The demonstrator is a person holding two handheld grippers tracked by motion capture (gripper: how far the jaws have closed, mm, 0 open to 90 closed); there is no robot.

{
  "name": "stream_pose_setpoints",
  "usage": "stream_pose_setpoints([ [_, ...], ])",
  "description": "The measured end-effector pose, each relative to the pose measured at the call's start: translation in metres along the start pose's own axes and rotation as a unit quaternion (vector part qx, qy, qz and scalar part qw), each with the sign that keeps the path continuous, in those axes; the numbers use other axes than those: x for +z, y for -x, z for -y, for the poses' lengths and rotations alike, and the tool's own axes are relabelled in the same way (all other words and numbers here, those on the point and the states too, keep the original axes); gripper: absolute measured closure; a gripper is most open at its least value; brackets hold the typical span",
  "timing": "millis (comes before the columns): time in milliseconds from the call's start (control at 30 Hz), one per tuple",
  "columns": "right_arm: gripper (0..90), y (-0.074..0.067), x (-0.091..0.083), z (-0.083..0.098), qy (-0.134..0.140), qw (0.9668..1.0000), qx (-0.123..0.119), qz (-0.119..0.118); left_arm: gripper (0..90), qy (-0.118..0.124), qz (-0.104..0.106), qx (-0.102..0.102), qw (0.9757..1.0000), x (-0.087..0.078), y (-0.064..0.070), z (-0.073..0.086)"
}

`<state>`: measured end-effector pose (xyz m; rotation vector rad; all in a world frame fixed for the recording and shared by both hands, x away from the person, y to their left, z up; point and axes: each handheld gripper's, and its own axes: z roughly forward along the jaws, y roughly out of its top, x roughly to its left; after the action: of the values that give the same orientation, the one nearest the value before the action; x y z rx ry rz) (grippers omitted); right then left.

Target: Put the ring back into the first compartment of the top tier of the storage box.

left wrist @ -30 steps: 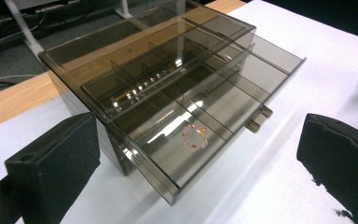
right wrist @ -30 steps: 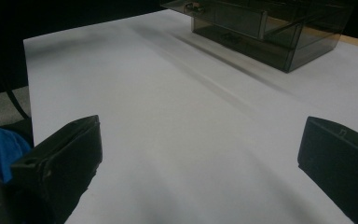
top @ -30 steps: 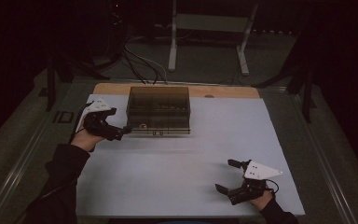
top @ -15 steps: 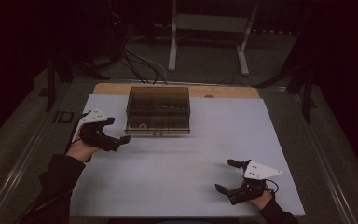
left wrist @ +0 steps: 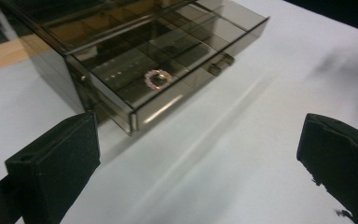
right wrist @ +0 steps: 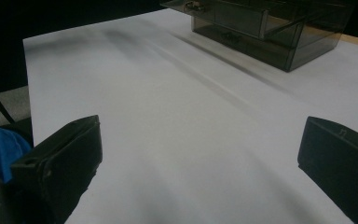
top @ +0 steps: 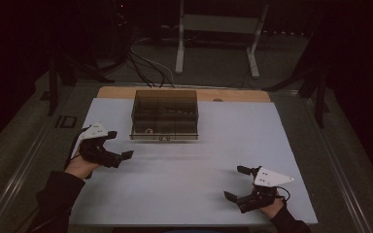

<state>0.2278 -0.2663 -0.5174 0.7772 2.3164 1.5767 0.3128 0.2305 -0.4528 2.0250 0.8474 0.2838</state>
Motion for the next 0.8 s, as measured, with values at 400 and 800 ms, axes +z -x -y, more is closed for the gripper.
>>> stream_pose_setpoints([
  [400, 0.0, 0.000, 0.000, 0.000, 0.000, 1.0000, 0.000, 0.000, 0.9, 0.009, 0.013, -0.002, 0.9999, 0.003, 0.008, 0.024],
  [800, 0.0, 0.000, 0.000, 0.000, -0.002, 1.0000, 0.001, -0.001, 0.9, -0.008, 0.013, -0.020, 0.9997, 0.010, 0.016, 0.050],
])
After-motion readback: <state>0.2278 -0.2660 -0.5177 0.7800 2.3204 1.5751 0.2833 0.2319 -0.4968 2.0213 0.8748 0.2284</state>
